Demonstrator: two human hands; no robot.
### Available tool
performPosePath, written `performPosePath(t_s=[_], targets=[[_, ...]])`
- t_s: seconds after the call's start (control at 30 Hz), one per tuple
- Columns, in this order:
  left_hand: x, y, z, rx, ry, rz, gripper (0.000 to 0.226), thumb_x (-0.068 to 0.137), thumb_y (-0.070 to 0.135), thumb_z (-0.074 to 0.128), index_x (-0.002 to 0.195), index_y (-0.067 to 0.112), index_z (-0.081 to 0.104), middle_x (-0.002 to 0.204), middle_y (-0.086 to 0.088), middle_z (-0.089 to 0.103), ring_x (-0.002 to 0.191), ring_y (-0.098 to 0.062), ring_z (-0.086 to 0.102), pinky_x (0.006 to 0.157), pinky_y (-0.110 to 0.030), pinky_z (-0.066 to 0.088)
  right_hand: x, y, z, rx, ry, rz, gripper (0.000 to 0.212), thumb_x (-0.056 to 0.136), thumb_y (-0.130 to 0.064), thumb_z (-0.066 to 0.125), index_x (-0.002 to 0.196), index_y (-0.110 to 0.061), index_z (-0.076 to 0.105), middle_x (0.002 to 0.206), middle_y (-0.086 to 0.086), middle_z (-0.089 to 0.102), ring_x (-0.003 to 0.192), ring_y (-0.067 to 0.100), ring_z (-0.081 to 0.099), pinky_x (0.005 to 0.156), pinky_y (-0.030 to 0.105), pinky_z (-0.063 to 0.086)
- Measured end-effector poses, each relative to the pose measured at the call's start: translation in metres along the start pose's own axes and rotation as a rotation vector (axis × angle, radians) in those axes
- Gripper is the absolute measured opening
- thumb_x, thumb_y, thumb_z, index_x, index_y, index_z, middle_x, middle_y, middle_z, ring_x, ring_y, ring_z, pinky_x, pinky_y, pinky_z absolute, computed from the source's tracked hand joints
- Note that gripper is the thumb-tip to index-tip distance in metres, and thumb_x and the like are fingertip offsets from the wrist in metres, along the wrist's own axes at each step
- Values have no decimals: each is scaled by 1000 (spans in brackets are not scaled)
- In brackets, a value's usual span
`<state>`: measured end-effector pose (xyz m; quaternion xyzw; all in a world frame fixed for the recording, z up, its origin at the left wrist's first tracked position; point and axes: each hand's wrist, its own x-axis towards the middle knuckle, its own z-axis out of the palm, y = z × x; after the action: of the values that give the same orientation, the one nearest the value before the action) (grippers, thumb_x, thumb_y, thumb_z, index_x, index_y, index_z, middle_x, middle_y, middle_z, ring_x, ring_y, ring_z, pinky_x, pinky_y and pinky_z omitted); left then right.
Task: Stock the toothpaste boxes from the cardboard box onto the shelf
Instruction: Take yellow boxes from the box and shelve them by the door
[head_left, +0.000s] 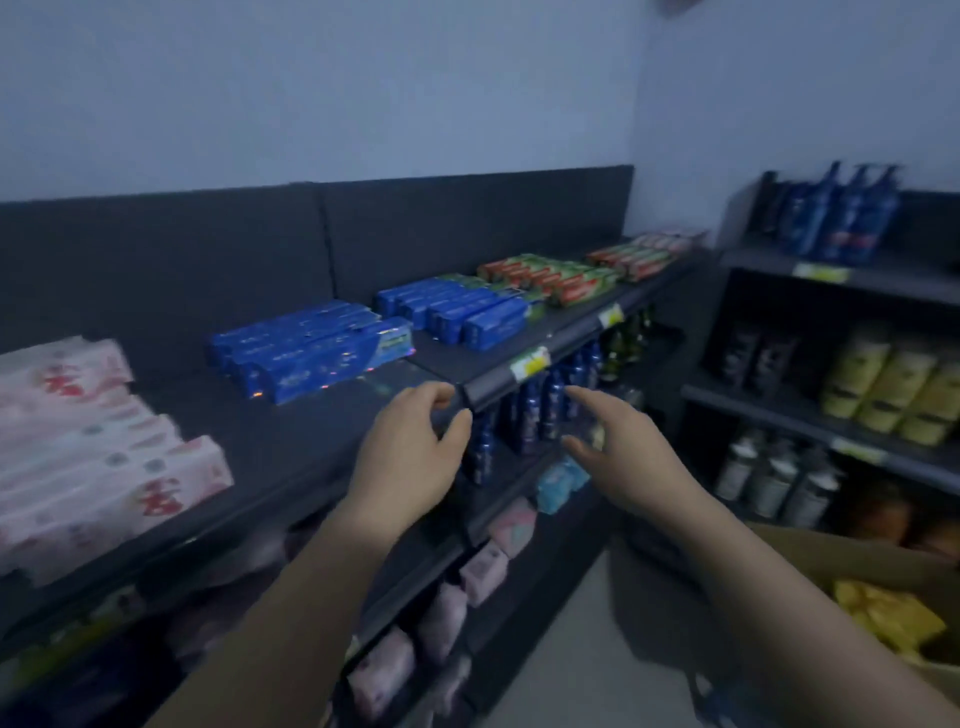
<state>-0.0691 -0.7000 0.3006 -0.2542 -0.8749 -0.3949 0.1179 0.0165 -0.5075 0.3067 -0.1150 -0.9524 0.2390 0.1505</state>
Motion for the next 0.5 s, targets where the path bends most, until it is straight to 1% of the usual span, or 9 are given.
performPosePath(t_s=[0.07,0.2,0.33,0.43,0.5], targets=[[1,27,51,-47,-91,18,35,95,35,52,127,20,55,124,6,58,113,-12,54,93,-26,41,-18,49,-18,-15,11,85,57,95,-27,56,148,-23,33,149,-3,40,131,17,43,104,28,35],[2,70,142,-98,-278,24,35,94,36,53,125,22,56,124,6,58,111,-12,56,92,-32,49,-54,137,-50,-21,20,257,56,95,-25,57,147,-22,35,149,-3,41,135,16,39,105,27,34],[7,100,220,-119,-413,48,33,92,33,55,121,18,59,120,4,63,111,-12,58,95,-30,45,-82,211,-72,-23,46,458,54,95,-27,57,145,-22,39,147,-3,44,132,17,44,99,25,38],[14,119,274,-141,-524,51,33,92,31,56,122,16,59,117,3,64,108,-13,58,94,-28,45,-96,262,-81,-22,100,584,53,92,-27,60,142,-21,44,143,0,49,128,19,48,98,28,39],[21,127,311,-153,-595,40,33,92,32,56,122,16,59,115,2,64,106,-14,59,92,-29,46,-101,293,-85,-17,129,667,51,91,-25,62,140,-20,47,140,1,52,121,21,53,90,25,40]])
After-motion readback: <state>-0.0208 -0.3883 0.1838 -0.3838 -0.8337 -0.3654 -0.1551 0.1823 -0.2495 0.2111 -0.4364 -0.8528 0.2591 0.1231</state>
